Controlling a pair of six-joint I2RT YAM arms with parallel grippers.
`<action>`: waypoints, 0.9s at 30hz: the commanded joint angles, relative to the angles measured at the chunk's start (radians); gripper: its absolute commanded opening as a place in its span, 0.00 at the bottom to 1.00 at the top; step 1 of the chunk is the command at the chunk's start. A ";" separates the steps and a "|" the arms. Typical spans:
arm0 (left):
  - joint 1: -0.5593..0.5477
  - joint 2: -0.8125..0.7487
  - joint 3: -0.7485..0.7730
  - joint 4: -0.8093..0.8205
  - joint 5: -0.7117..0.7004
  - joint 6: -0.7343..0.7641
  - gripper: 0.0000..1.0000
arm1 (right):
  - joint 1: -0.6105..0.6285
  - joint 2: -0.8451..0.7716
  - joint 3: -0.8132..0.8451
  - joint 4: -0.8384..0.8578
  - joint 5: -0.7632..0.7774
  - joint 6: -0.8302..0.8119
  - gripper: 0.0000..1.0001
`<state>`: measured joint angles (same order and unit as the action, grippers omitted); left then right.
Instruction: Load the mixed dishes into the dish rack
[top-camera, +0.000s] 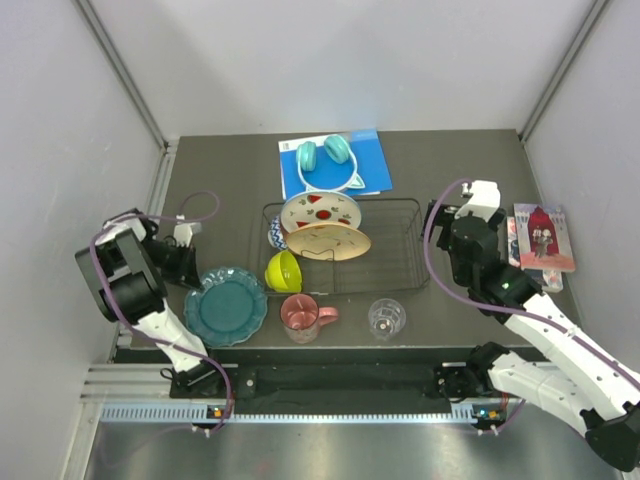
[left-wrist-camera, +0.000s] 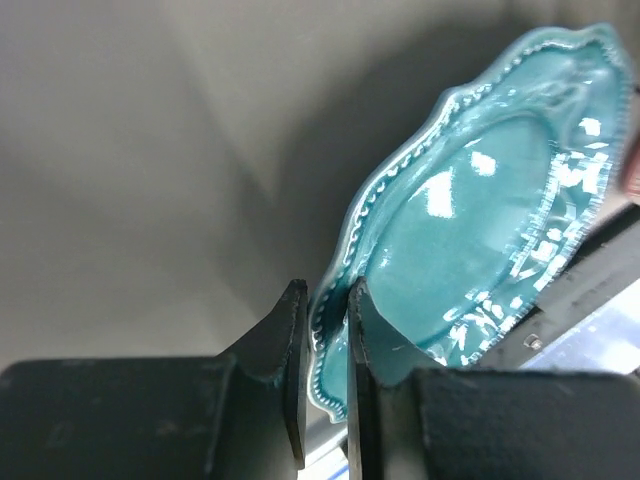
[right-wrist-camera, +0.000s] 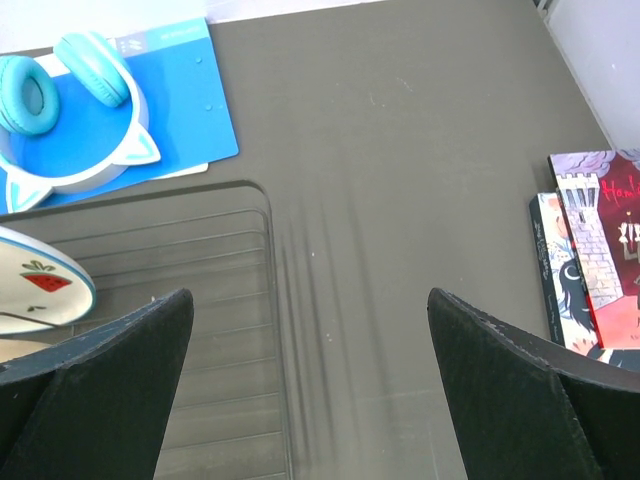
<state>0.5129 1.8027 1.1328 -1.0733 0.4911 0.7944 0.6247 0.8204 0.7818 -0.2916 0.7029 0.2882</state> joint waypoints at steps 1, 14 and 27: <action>-0.008 -0.084 0.129 0.003 0.010 0.005 0.00 | -0.016 -0.007 -0.007 0.057 -0.008 -0.012 1.00; -0.014 -0.391 0.309 -0.097 0.035 0.006 0.00 | -0.017 -0.033 -0.032 0.080 -0.031 -0.004 1.00; -0.108 -0.548 0.462 -0.185 -0.009 0.017 0.00 | -0.017 -0.049 -0.035 0.081 -0.034 0.008 1.00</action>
<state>0.4374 1.3289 1.5242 -1.2308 0.4515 0.8017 0.6228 0.7925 0.7506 -0.2504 0.6785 0.2886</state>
